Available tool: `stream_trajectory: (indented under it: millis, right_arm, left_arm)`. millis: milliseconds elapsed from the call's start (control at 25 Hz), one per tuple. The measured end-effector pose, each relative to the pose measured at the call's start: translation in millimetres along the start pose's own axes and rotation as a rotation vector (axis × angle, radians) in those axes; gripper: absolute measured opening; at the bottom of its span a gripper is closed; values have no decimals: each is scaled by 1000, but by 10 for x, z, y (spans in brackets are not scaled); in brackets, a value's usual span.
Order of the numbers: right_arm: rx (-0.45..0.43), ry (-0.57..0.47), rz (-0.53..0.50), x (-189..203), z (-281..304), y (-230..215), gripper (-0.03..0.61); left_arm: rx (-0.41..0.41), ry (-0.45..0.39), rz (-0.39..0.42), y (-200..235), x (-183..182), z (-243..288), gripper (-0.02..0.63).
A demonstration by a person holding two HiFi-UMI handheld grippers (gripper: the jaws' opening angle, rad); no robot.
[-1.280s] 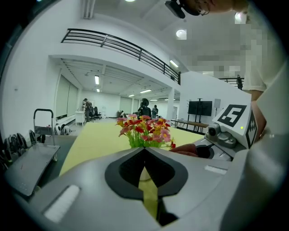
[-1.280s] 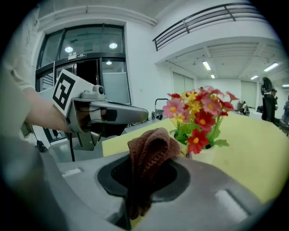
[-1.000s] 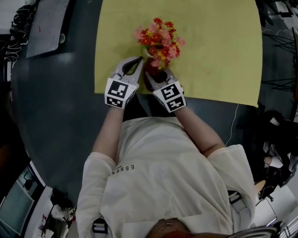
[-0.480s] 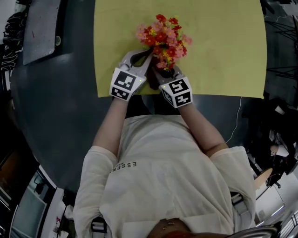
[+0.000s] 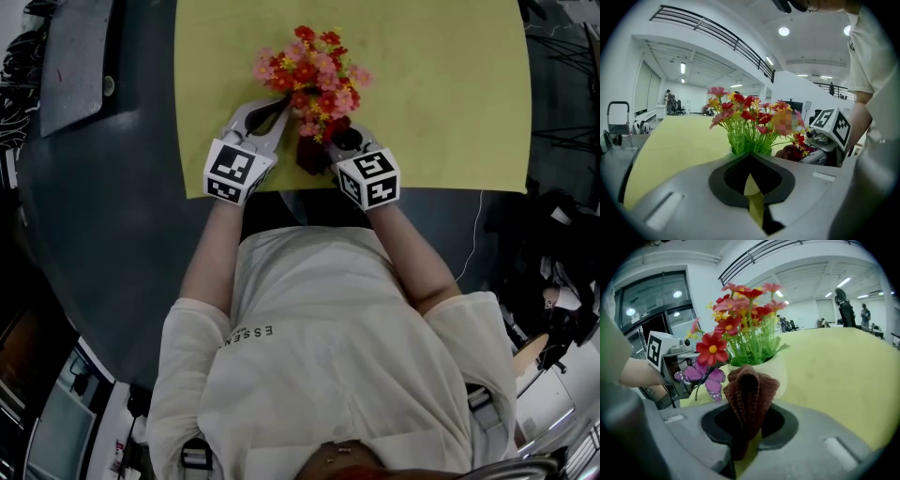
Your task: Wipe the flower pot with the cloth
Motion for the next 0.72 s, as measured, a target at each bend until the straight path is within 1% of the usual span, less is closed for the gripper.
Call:
stream_trajectory:
  millis: [120, 280, 360, 440, 560, 640, 720]
  right_arm:
    - [14, 17, 3, 19, -62, -168, 60]
    - [26, 40, -2, 14, -129, -384, 60]
    - [39, 37, -15, -25, -164, -495, 60]
    - [58, 26, -46, -103, -181, -629, 60]
    - [84, 9, -109, -285, -146, -834, 60]
    - [81, -9, -166, -442, -91, -923, 60]
    - [55, -23, -234, -616, -14, -956, 60]
  left_arm:
    - [12, -3, -15, 7, 29, -2, 15]
    - [-8, 4, -10, -7, 30, 6, 15]
    - [-30, 8, -50, -15, 29, 13, 15]
    - [-55, 15, -103, -21, 11, 21, 15]
    - [-80, -1, -122, -79, -44, 53, 15]
    - [-94, -11, -142, -109, -50, 86, 15]
    - [-113, -8, -168, -102, -27, 115, 15]
Point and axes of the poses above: the fingertips, and each gripper's own axes: z forward along the fingers, y to its left, x out of its underside, the point moved 9 cm from there along -z, backward along the fingers, and after that the axes turned 2 degrees about x, right-handed, at the moved point
